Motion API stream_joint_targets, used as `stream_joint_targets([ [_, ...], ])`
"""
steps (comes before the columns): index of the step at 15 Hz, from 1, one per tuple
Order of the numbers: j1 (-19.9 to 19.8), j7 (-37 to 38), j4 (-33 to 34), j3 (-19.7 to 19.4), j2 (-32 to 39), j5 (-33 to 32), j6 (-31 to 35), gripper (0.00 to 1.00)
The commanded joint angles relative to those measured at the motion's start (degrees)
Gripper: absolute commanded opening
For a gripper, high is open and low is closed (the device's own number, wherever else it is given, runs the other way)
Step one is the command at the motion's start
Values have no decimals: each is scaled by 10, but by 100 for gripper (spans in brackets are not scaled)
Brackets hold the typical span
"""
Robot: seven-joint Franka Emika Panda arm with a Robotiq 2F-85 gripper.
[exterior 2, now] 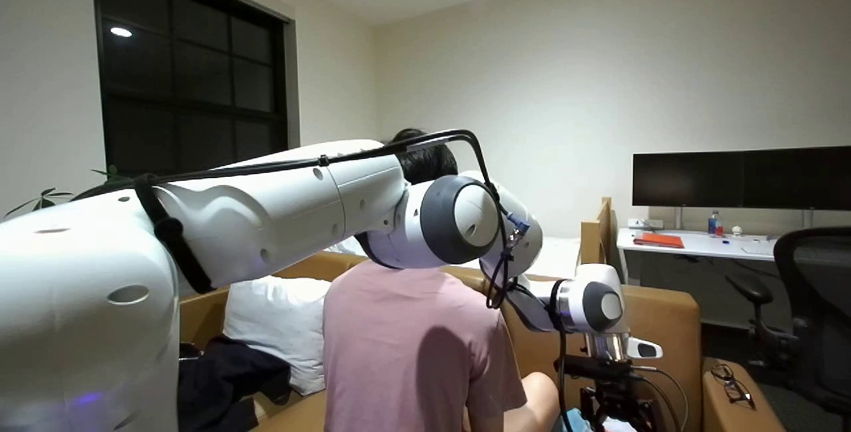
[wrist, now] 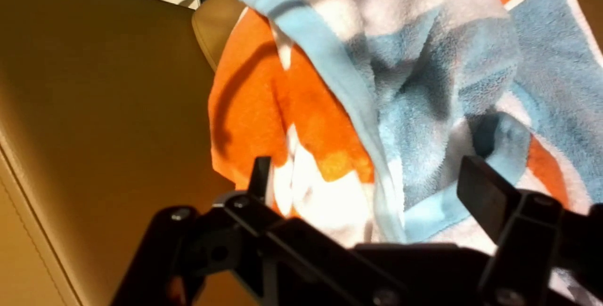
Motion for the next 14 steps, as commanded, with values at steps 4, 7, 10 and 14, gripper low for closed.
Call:
stream_joint_targets([
  [4,-12,-5,120,2,63,0,-78,100],
  [7,-19,-4,157,4,90,2,-108,100],
  [10,-28,-5,191,7,118,3,-135,100],
  [14,-30,-1,158,11,102,-5,-127,100],
])
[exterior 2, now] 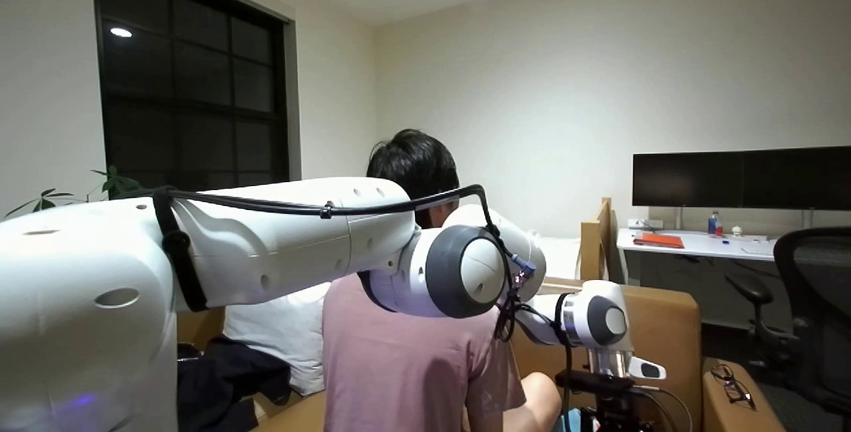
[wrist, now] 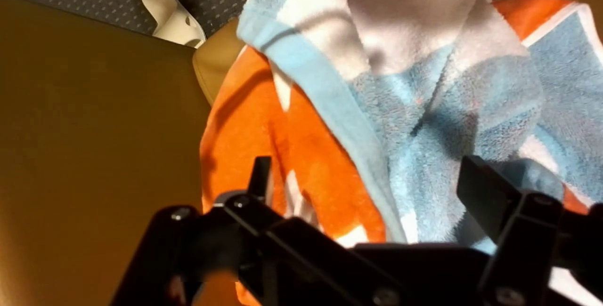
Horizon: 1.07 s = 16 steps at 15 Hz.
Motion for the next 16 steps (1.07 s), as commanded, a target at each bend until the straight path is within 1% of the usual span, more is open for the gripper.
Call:
stream_joint_targets([
  [1,-9,-2,6,7,0,-5,-17,100],
  [9,-9,-5,17,3,0,-10,-16,100],
  [10,-7,2,8,6,0,-9,-4,100],
  [16,-7,2,11,6,0,-9,-4,100],
])
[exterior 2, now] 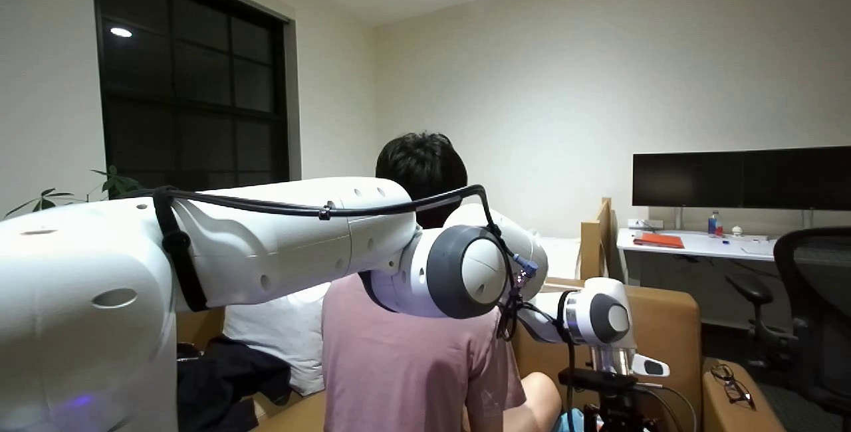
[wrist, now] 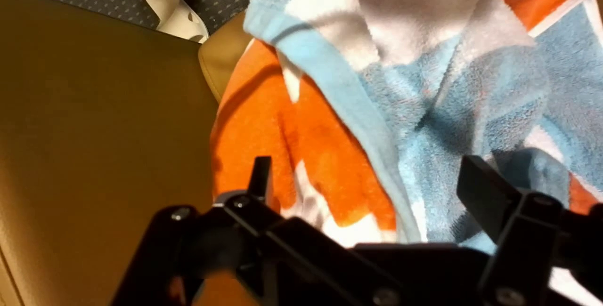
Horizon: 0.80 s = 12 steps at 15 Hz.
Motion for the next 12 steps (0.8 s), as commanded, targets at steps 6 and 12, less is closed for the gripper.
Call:
stream_joint_targets([
  [6,-7,5,-6,13,0,-4,40,100],
  [12,-5,2,-50,16,4,-7,181,100],
])
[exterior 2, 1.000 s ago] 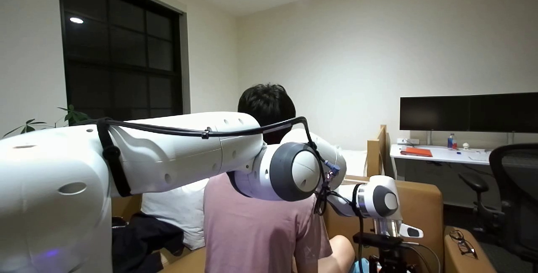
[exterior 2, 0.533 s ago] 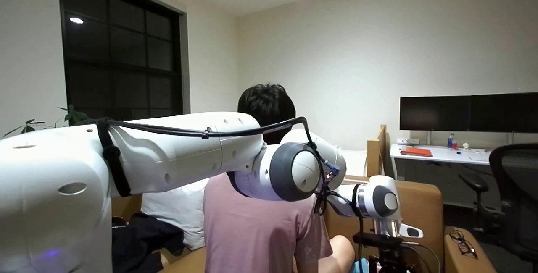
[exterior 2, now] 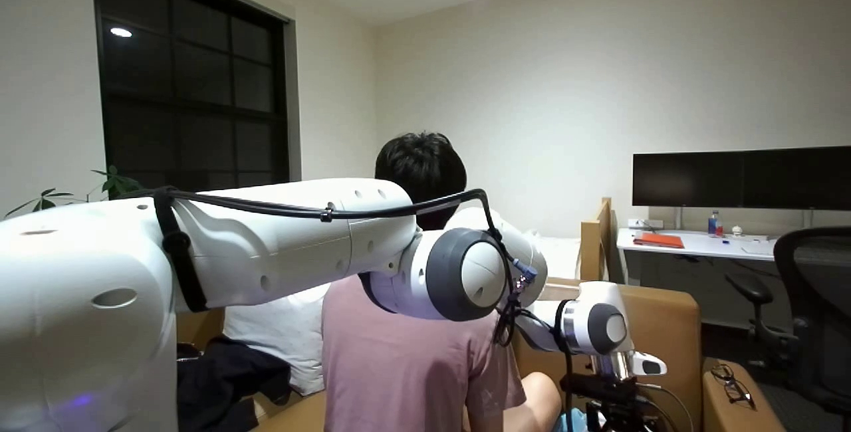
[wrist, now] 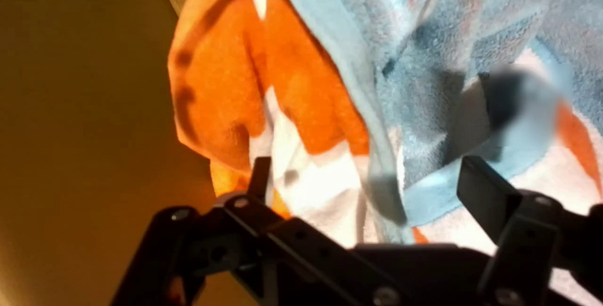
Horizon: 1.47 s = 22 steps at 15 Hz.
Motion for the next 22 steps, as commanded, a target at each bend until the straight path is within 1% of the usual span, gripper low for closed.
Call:
stream_joint_targets([
  [1,-6,1,-34,6,1,-5,64,100],
  [4,-9,-4,-48,6,3,1,76,100],
  [6,-6,-5,-71,4,-8,3,85,100],
  [7,-6,-5,-76,4,-10,4,86,92],
  [8,-6,-4,-79,4,-12,4,86,74],
  [11,-4,-1,-86,4,-17,4,87,53],
  [15,-1,5,-93,1,-24,3,87,27],
  [18,-1,1,-93,2,-29,4,67,7],
  [19,-1,-2,-93,3,-32,5,56,2],
  [20,-2,-3,-95,5,-34,6,51,0],
  [22,0,1,-100,6,-39,8,42,0],
])
